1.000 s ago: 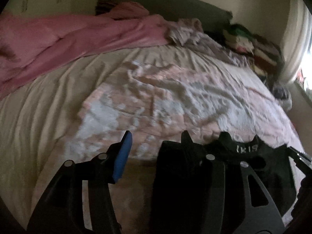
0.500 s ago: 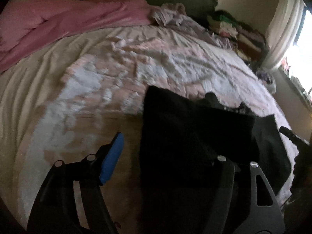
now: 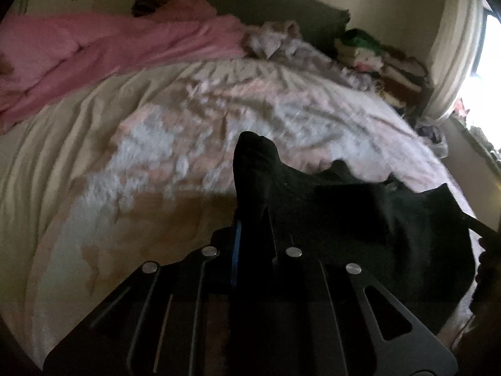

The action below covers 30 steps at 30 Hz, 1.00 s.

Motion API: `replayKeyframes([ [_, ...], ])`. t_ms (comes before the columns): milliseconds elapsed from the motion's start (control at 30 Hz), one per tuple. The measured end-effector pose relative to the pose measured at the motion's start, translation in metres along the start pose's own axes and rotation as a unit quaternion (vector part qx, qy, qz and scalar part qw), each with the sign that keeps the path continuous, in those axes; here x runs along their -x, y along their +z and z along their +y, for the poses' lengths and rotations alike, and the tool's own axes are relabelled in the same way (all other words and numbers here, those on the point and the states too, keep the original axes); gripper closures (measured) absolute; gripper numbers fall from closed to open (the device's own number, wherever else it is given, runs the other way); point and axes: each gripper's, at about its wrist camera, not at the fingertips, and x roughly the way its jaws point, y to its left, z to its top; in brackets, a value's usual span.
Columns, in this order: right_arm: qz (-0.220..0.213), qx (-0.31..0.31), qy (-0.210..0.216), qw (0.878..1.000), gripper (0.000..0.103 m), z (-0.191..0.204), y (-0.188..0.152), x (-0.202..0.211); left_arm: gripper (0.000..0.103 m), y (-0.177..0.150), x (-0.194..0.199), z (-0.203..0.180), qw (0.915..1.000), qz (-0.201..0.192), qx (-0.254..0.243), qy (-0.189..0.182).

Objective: Fold small clothes

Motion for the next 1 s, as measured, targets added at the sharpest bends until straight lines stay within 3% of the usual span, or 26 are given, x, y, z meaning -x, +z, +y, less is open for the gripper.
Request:
replayKeyframes([
  [167,0.027,-0.012,-0.020,0.999,0.090,-0.007,-0.008,-0.015,0.094,-0.009,-0.016,0.008,0.9995,0.027,0.013,0.011],
  [233,0.023,-0.009,-0.034,0.999,0.075,-0.007,-0.008,-0.013,0.091,-0.009,-0.011,0.007,0.9995,0.024,0.008,0.018],
  [300,0.023,-0.009,-0.039,0.999,0.068,-0.007,-0.009,-0.010,0.089,-0.008,-0.007,0.008,0.9994,0.026,0.010,0.020],
  [333,0.020,-0.014,-0.033,0.999,0.057,-0.006,-0.009,-0.006,0.087,-0.008,-0.005,0.008,0.9994,0.027,0.011,0.021],
  [500,-0.005,0.008,0.006,1.000,0.036,0.013,-0.006,0.018,0.070,-0.005,0.009,0.001,0.9993,0.025,-0.005,0.029],
  [567,-0.015,0.018,0.030,0.999,0.034,0.027,-0.006,0.028,0.062,-0.003,0.015,-0.002,0.9993,0.022,-0.010,0.029],
  [600,-0.017,0.023,0.037,0.999,0.027,0.033,-0.005,0.032,0.059,-0.003,0.017,-0.004,0.9993,0.020,-0.013,0.030],
  [867,-0.035,0.090,0.087,0.991,0.012,0.098,-0.017,0.062,0.030,0.006,0.041,-0.011,0.9986,-0.001,-0.029,0.044],
  [1000,-0.037,0.126,0.113,0.985,0.011,0.134,-0.028,0.074,0.029,0.009,0.045,-0.011,0.9978,-0.006,-0.033,0.058],
])
